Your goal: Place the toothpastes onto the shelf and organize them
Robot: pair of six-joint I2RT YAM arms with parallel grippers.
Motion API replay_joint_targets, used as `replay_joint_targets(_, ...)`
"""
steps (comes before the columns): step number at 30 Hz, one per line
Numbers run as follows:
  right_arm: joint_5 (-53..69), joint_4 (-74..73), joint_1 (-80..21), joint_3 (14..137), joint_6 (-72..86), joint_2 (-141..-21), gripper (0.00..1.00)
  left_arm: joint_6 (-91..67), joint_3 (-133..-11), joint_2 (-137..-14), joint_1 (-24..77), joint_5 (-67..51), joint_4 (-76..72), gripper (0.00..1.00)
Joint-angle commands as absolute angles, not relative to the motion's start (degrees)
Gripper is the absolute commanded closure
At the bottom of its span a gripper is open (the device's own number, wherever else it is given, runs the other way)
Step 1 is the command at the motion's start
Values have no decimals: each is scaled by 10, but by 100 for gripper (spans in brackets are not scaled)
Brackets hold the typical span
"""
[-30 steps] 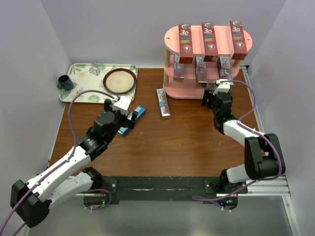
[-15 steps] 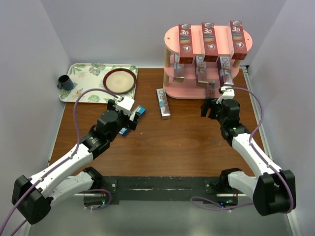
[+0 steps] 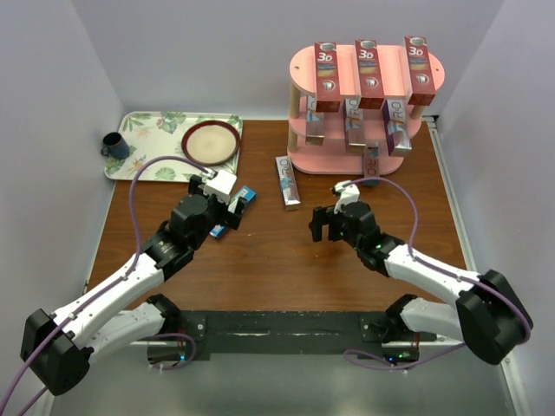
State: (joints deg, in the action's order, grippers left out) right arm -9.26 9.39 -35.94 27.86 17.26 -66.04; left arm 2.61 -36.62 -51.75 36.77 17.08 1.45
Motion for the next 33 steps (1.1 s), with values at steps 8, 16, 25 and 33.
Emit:
replay_joint_targets(8,-186,360,-437,327,156,-867,1,30,-366,-510,365,186,-3,2)
replay_joint_targets(16,-249,462,-441,395,150,-1013,1,32,-365,-512,365,188,-4,2)
replay_joint_targets(25,-274,490,-440,444,134,-1088,13,31,-366,-515,366,181,-5,2)
replay_joint_targets(33,-262,491,-440,452,122,-1100,27,32,-367,-512,366,178,-4,2)
